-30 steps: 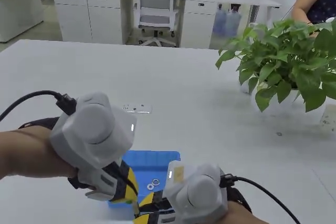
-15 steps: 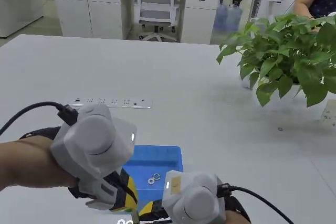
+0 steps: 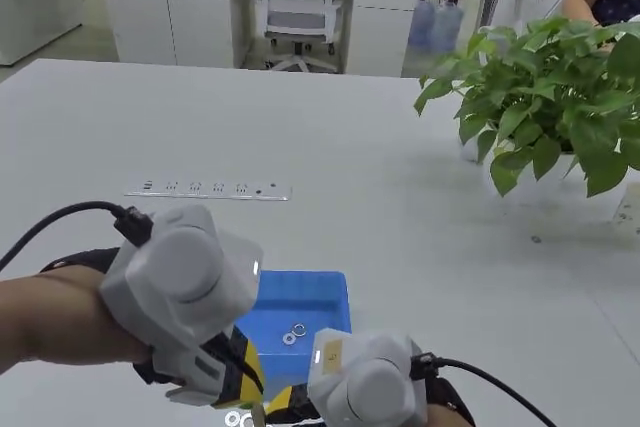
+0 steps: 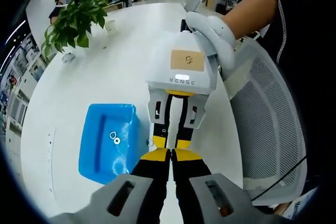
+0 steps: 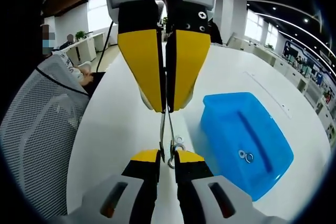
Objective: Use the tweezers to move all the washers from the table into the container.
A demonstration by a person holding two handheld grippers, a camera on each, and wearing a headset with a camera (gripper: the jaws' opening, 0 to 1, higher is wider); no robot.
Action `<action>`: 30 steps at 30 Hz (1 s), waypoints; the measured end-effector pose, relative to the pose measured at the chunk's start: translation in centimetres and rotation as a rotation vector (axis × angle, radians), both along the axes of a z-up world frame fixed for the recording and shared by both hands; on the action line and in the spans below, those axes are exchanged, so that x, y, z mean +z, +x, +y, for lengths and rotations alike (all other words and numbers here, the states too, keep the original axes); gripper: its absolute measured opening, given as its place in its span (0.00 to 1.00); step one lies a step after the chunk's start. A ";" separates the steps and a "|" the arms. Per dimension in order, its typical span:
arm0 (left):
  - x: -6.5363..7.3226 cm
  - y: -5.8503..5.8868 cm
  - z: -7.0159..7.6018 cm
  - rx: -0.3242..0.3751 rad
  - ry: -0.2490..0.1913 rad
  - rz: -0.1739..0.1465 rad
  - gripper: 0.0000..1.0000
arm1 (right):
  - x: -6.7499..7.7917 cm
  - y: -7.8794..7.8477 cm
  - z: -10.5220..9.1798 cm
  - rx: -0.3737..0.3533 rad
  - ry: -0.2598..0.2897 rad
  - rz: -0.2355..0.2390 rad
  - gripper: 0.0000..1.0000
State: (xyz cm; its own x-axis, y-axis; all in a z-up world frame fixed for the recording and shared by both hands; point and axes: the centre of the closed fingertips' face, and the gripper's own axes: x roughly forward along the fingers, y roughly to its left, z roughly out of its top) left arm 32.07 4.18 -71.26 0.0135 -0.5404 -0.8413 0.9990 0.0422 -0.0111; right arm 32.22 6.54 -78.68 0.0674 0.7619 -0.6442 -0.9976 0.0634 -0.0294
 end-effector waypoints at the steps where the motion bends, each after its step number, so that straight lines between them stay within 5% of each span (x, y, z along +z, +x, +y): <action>1: -0.1 0.0 0.0 0.000 0.001 0.001 0.06 | -0.1 0.0 0.0 0.000 -0.002 0.000 0.12; 30: -0.4 0.0 -0.2 -0.017 -0.002 0.010 0.06 | -0.1 0.1 -0.1 -0.008 0.013 -0.013 0.12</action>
State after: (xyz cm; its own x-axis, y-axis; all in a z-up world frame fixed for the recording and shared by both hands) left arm 32.07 4.01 -71.67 -0.0044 -0.5422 -0.8402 0.9995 0.0250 -0.0214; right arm 32.30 6.46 -78.83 0.0815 0.7696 -0.6333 -0.9966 0.0715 -0.0414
